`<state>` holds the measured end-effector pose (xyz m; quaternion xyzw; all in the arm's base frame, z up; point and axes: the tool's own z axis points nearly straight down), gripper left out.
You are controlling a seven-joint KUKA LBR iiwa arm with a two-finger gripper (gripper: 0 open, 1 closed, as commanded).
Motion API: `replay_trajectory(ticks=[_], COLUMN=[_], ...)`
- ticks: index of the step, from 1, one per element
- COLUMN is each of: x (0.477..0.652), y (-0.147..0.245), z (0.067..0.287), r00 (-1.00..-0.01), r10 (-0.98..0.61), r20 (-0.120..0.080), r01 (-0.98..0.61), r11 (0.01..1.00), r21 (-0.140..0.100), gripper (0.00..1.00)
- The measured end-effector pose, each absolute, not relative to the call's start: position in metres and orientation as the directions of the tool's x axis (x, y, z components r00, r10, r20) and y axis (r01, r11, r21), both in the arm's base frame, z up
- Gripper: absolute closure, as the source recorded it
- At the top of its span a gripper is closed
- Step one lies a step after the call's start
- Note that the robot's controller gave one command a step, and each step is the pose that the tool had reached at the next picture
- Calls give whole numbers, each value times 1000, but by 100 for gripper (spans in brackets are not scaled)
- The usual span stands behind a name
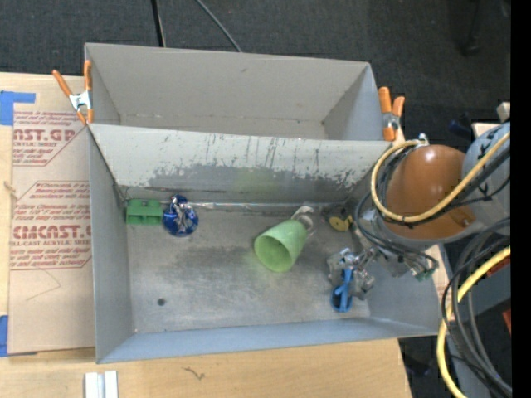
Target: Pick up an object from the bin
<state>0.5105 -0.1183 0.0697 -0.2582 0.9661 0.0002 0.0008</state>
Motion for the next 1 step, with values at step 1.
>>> replay_trajectory(ticks=[1], x=[514], y=[-115], z=[202], r00=[-830], r10=[-558], r20=[-7], r01=[-557], r11=[830], r21=[-6], gripper=[100])
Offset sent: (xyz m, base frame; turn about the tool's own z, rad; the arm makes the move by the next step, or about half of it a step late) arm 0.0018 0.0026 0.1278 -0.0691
